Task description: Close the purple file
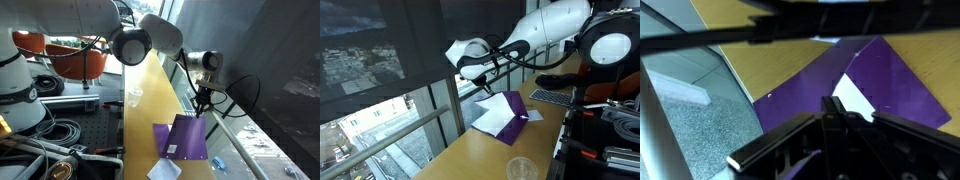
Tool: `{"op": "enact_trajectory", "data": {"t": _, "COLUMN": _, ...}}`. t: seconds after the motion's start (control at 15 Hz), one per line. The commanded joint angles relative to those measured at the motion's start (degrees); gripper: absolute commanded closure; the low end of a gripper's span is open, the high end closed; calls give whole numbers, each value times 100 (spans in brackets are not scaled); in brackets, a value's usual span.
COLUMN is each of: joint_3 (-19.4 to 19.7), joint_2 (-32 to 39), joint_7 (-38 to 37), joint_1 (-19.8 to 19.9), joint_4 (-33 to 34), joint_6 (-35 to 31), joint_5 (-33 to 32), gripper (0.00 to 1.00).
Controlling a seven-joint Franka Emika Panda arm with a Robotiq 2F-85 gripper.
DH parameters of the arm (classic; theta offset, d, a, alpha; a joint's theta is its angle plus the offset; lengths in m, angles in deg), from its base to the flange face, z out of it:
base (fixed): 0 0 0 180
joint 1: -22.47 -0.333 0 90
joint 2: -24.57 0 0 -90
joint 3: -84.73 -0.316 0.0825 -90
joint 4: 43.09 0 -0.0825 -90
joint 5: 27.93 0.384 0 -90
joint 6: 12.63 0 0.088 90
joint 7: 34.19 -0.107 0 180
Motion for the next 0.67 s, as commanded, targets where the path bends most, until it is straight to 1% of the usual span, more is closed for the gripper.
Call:
{"op": "enact_trajectory", "data": {"t": 0.0, "joint_3": 1, "joint_2": 248, "joint_7": 135, "joint_1": -69, "joint_4": 200, "joint_6": -206, "joint_5": -103, "gripper": 68}}
{"op": "enact_trajectory", "data": {"t": 0.4, "joint_3": -44, "joint_2": 408, "joint_7": 80, "joint_1": -190, "joint_4": 200, "joint_6": -384, "joint_5": -37, "gripper": 23}}
{"op": "enact_trajectory", "data": {"t": 0.6, "joint_3": -150, "joint_2": 373, "joint_7": -33, "joint_1": -173, "joint_4": 214, "joint_6": -436, "joint_5": 91, "gripper": 2}}
